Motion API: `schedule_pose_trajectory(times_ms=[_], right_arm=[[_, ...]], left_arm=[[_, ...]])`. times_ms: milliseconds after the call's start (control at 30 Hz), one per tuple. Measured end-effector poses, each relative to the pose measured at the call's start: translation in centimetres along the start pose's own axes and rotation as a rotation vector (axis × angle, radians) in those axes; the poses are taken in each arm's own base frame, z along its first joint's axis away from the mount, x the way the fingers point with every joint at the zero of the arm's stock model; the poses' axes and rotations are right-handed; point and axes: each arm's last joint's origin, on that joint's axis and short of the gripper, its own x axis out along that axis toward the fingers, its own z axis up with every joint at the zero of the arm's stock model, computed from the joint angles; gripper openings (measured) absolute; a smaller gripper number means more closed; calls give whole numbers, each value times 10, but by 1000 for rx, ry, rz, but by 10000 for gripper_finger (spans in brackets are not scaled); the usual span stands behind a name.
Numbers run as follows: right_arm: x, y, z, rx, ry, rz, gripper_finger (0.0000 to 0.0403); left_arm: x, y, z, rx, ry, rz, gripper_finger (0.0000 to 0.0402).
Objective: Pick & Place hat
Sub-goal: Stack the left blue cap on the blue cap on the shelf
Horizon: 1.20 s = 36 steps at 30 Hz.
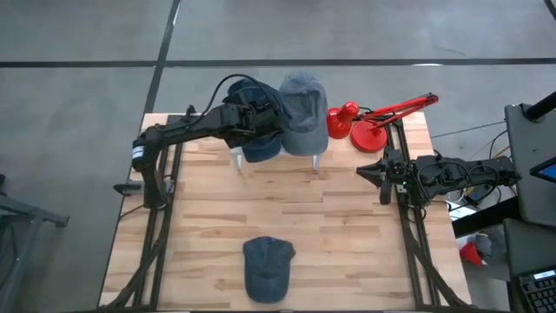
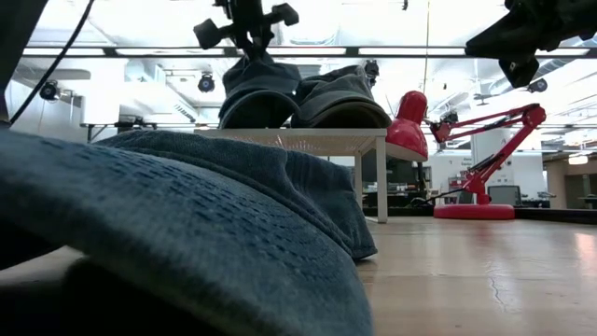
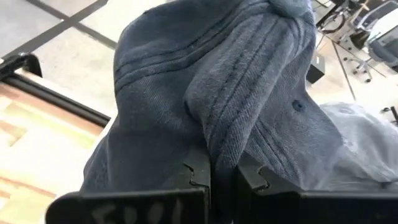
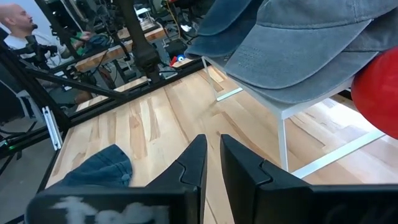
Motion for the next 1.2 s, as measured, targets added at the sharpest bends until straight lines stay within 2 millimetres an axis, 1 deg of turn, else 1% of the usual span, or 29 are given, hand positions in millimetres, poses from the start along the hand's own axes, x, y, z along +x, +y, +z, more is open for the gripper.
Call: schedule_pose_trajectory(times_ms=[600, 867, 1200], right_arm=[[0, 0, 0, 0, 1, 0, 44], [0, 0, 0, 0, 0, 0, 44], [0, 0, 0, 0, 0, 0, 45]], left_arm=[[6, 4, -2, 3, 66, 55, 18], [21, 9, -7, 34, 72, 101, 21], [23, 2, -6, 52, 33, 47, 21]])
